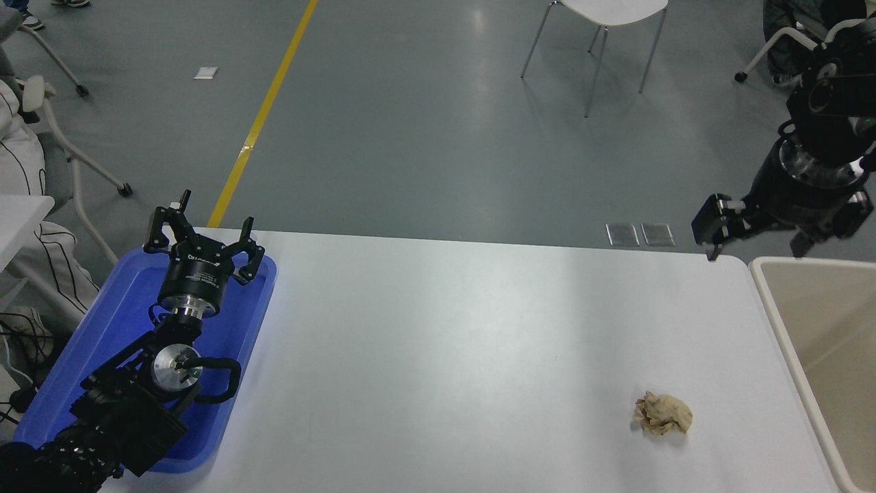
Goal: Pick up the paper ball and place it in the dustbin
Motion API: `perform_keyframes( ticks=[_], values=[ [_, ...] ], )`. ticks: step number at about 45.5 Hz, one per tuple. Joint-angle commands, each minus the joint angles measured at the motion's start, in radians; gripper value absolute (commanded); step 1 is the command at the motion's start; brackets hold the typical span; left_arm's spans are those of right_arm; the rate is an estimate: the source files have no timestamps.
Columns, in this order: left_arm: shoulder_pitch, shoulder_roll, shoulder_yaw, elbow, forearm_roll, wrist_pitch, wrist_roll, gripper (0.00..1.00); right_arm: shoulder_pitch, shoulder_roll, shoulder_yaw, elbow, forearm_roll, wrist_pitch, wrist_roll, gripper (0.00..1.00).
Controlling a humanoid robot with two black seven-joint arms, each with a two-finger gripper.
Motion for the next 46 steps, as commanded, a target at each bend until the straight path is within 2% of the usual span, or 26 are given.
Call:
perform_keyframes(
  ticks=[1,9,13,28,35,46],
  values=[
    [0.000,0.000,0.000,0.000,0.000,0.000,0.000,1.00,-0.162,-0.033,0.086,0.002,-0.014,0.000,0.000,0.99],
    [0.000,0.000,0.000,0.000,0.000,0.000,0.000,1.00,-0.284,-0.044,0.143,-0.004,-0.024,0.000,0.000,0.98],
    [0.000,0.000,0.000,0.000,0.000,0.000,0.000,1.00,-0.343,-0.050,0.169,0.002,-0.083,-0.093,0.000,0.89],
    [-0.001,0.000,0.000,0.000,0.000,0.000,0.000,1.00,-0.539,-0.047,0.278,-0.007,-0.238,-0.311,0.001,0.89],
    [0.000,0.000,0.000,0.000,0.000,0.000,0.000,1.00,-0.639,-0.046,0.349,-0.017,-0.298,-0.367,0.000,0.89],
    [-0.001,0.000,0.000,0.000,0.000,0.000,0.000,1.00,-0.722,-0.024,0.369,-0.068,-0.307,-0.460,0.000,0.88]
  ],
)
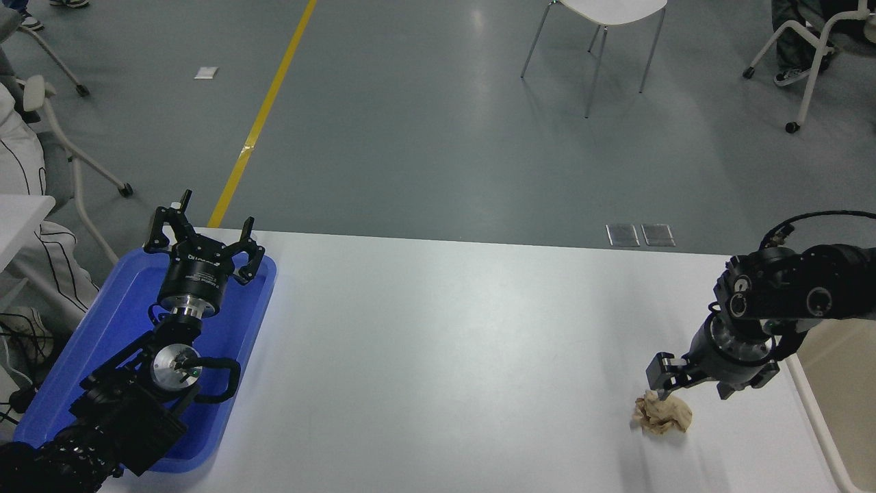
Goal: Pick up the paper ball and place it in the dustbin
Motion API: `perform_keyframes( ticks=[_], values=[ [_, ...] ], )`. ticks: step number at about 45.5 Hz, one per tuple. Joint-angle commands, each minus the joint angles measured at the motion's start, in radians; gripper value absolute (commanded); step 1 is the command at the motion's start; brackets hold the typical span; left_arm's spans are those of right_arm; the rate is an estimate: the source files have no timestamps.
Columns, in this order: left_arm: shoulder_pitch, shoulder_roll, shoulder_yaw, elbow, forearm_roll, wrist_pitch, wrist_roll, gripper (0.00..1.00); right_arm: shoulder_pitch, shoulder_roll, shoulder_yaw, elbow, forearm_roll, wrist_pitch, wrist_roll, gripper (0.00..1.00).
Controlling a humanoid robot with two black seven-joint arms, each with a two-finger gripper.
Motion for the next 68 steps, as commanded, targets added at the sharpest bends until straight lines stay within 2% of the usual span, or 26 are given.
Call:
perform_keyframes(
  ticks=[1,13,50,54,60,62,66,68],
  values=[
    [-0.001,0.000,0.000,0.000,0.000,0.000,0.000,1.00,-0.102,0.022,0.038,-0.043,-0.033,-0.116,0.000,0.88],
    [-0.001,0.000,0.000,0.000,0.000,0.000,0.000,1.00,-0.145,0.030,0.038,-0.073,-0.033,-0.226,0.001,0.88],
    [-0.001,0.000,0.000,0.000,0.000,0.000,0.000,1.00,-0.197,0.045,0.054,-0.127,-0.033,-0.226,0.001,0.88],
    [-0.001,0.000,0.000,0.000,0.000,0.000,0.000,1.00,-0.207,0.045,0.061,-0.129,-0.033,-0.228,0.001,0.85],
    [-0.001,0.000,0.000,0.000,0.000,0.000,0.000,1.00,-0.214,0.045,0.072,-0.133,-0.028,-0.228,0.000,0.73],
    [-0.001,0.000,0.000,0.000,0.000,0.000,0.000,1.00,-0.222,0.045,0.075,-0.132,-0.020,-0.226,0.000,0.60],
    [0.001,0.000,0.000,0.000,0.000,0.000,0.000,1.00,-0.230,0.045,0.083,-0.132,-0.013,-0.225,0.000,0.43],
    [-0.001,0.000,0.000,0.000,0.000,0.000,0.000,1.00,-0.230,0.045,0.089,-0.130,-0.005,-0.219,0.000,0.30]
  ],
)
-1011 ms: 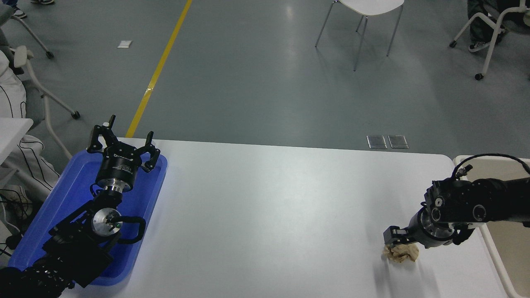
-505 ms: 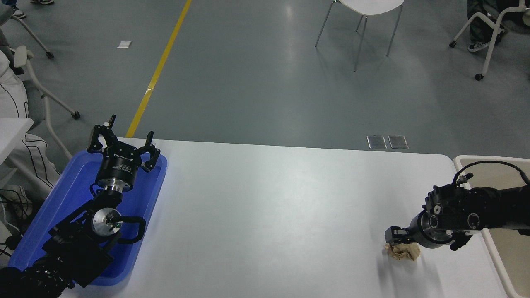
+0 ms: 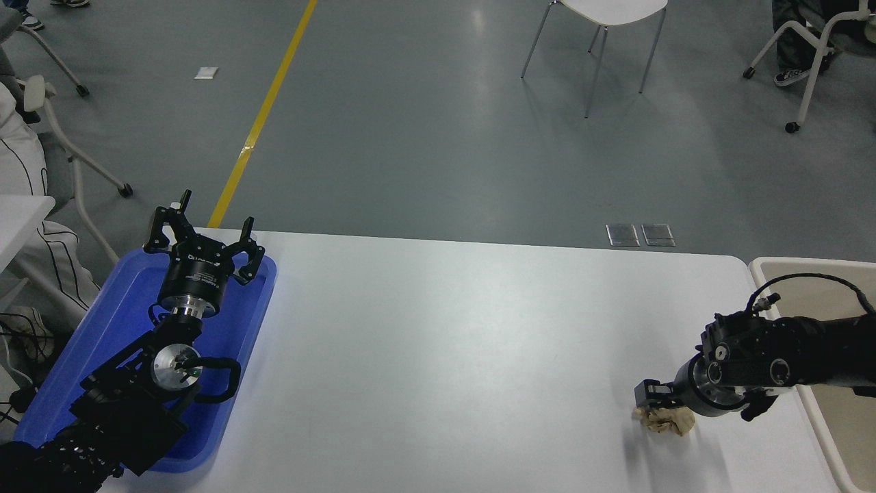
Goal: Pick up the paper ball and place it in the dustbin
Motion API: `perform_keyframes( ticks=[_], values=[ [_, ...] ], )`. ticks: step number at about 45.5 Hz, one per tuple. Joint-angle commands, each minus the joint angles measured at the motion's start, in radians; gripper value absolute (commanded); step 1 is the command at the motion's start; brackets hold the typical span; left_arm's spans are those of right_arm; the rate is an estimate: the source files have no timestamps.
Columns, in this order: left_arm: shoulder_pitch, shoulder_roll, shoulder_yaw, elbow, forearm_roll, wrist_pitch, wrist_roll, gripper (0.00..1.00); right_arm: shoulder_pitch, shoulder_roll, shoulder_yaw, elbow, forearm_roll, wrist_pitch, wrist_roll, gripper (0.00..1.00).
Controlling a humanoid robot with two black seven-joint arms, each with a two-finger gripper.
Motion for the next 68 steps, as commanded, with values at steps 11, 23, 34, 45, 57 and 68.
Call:
perform_keyframes(
  ticks=[11,23,34,45,57,68],
  values=[
    [0.001,0.000,0.000,0.000,0.000,0.000,0.000,1.00,-0.021,-0.006,0.022,0.003,0.060,0.025,-0.001,0.00],
    [-0.001,0.000,0.000,0.000,0.000,0.000,0.000,1.00,0.001,-0.024,0.022,0.006,0.080,0.137,-0.003,0.00],
    [-0.001,0.000,-0.001,0.000,0.000,0.000,0.000,1.00,0.062,-0.064,0.014,0.024,0.086,0.194,-0.003,0.00],
    [-0.001,0.000,0.000,0.000,0.000,0.000,0.000,1.00,0.202,-0.116,0.010,0.072,0.086,0.416,-0.001,0.00],
    [-0.001,0.000,0.000,0.000,0.000,0.000,0.000,1.00,0.453,-0.224,-0.002,0.170,0.109,0.583,-0.001,0.00],
    [-0.001,0.000,0.000,0.000,0.000,0.000,0.000,1.00,0.683,-0.247,-0.114,0.205,0.176,0.583,-0.001,0.00]
  ],
)
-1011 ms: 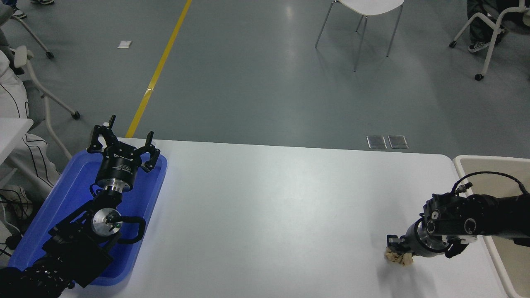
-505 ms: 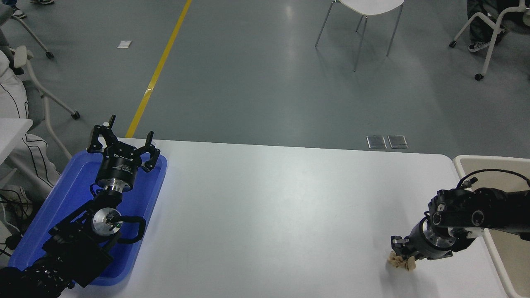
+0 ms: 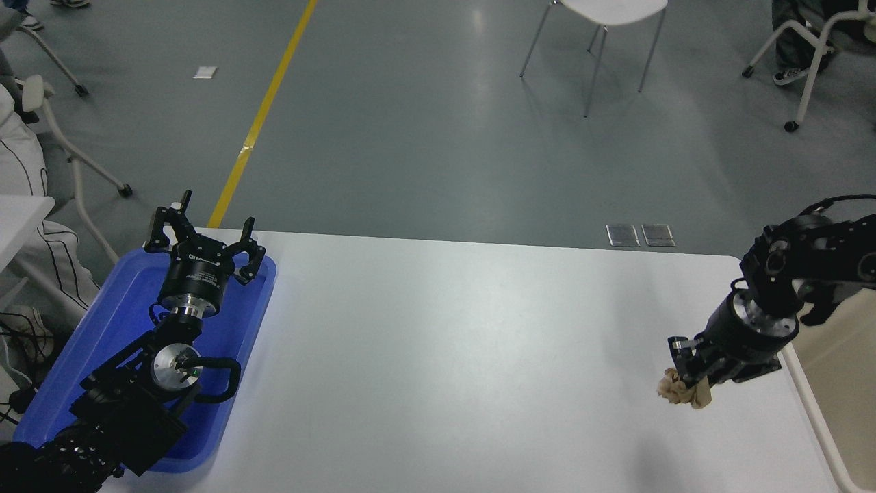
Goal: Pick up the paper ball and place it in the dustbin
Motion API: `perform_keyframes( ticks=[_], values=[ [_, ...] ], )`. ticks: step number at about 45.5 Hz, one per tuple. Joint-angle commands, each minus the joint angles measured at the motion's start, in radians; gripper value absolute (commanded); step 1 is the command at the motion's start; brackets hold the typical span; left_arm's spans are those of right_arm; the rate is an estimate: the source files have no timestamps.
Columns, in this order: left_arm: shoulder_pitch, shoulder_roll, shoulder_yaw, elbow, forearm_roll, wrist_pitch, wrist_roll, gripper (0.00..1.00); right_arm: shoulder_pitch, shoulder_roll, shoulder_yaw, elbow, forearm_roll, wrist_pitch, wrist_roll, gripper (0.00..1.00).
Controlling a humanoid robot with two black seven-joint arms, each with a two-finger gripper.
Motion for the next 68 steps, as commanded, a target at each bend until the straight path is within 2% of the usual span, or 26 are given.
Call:
perform_keyframes(
  ticks=[1,9,23,38,50,56,62,68],
  values=[
    [0.001,0.000,0.000,0.000,0.000,0.000,0.000,1.00,0.254,-0.040,-0.099,0.061,0.055,0.045,0.000,0.00],
    [0.000,0.000,0.000,0.000,0.000,0.000,0.000,1.00,0.462,-0.035,-0.240,0.107,0.118,0.045,0.003,0.00],
    [0.000,0.000,0.000,0.000,0.000,0.000,0.000,1.00,0.652,-0.020,-0.319,0.180,0.126,0.045,0.003,0.00],
    [0.000,0.000,0.000,0.000,0.000,0.000,0.000,1.00,0.695,-0.018,-0.360,0.192,0.126,0.045,0.003,0.00],
    [0.000,0.000,0.000,0.000,0.000,0.000,0.000,1.00,0.693,-0.038,-0.509,0.180,0.124,0.045,0.003,0.00],
    [0.001,0.000,0.000,0.000,0.000,0.000,0.000,1.00,0.693,-0.092,-0.564,0.164,0.120,0.045,0.003,0.00],
    [0.001,0.000,0.000,0.000,0.000,0.000,0.000,1.00,0.680,-0.216,-0.580,0.109,0.093,0.045,-0.001,0.00],
    [0.000,0.000,0.000,0.000,0.000,0.000,0.000,1.00,0.624,-0.291,-0.561,0.025,0.049,0.045,0.000,0.00]
  ],
)
